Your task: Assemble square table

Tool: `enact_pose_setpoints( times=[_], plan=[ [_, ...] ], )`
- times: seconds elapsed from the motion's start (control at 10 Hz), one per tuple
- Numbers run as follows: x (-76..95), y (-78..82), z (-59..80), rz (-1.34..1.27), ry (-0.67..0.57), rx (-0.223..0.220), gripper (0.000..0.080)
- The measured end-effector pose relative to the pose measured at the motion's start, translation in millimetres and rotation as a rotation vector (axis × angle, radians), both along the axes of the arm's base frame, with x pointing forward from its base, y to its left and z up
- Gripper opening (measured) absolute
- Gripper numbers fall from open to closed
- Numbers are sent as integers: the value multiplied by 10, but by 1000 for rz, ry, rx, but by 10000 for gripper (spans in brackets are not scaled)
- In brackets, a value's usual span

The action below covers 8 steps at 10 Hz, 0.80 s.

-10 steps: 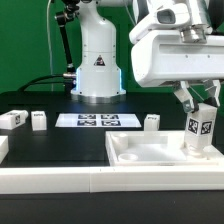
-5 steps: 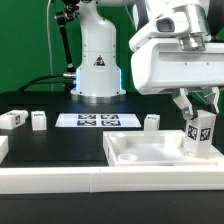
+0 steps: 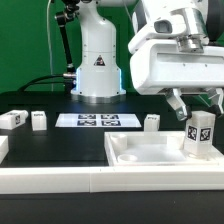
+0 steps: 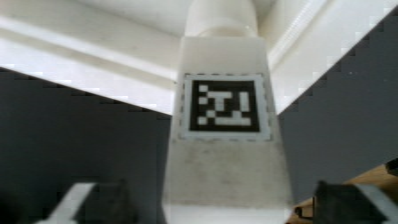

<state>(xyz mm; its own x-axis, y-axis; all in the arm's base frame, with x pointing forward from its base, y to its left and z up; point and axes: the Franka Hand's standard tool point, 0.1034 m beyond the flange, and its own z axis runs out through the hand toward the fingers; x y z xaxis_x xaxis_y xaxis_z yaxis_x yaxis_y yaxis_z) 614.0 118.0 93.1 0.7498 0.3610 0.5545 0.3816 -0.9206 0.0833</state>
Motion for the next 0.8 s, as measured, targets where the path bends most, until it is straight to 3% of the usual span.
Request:
enact_pose_setpoints(
  times=[0.1, 0.3, 0.8],
  plan=[
    [0, -1, -1, 0, 0, 0, 606],
    [-1, -1, -3, 0, 0, 0, 643],
    [-8, -25, 102, 4, 24, -2, 649]
  ],
)
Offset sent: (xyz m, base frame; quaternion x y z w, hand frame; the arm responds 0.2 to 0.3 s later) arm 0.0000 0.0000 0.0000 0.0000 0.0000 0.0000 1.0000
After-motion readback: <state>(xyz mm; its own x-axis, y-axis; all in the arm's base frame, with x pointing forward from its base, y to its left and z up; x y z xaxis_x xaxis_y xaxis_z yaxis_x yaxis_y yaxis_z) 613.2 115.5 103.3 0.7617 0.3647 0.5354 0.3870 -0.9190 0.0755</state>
